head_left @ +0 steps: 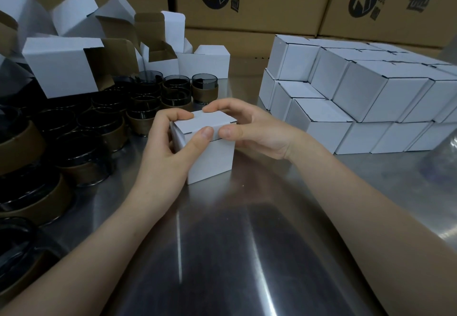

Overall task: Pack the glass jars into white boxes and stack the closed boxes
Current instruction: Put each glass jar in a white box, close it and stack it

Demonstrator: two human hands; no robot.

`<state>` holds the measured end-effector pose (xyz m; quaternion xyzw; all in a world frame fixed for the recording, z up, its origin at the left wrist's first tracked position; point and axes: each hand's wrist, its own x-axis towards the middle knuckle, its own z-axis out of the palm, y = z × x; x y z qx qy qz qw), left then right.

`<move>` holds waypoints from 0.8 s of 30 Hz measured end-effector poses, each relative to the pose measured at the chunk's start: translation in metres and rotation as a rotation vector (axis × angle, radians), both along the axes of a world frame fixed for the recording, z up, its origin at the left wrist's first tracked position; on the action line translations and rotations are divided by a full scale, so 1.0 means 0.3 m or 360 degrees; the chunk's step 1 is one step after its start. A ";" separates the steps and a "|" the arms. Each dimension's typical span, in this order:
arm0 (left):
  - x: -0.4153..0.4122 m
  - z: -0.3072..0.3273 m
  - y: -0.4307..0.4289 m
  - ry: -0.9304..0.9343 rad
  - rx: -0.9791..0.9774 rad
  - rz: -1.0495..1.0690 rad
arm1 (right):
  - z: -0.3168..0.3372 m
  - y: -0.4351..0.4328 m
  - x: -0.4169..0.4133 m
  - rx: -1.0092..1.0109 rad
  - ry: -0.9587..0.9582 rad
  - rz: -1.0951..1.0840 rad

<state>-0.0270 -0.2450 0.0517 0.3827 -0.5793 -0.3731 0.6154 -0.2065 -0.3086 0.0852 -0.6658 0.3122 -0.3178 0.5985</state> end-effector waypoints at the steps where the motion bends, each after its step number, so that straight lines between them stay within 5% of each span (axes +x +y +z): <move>1: 0.000 0.000 0.000 -0.0001 0.0005 -0.0001 | 0.000 0.000 -0.001 0.0002 0.0007 0.0008; 24: 0.004 0.007 0.009 0.0079 0.0216 -0.0084 | 0.018 0.016 0.005 0.0100 0.0000 0.0019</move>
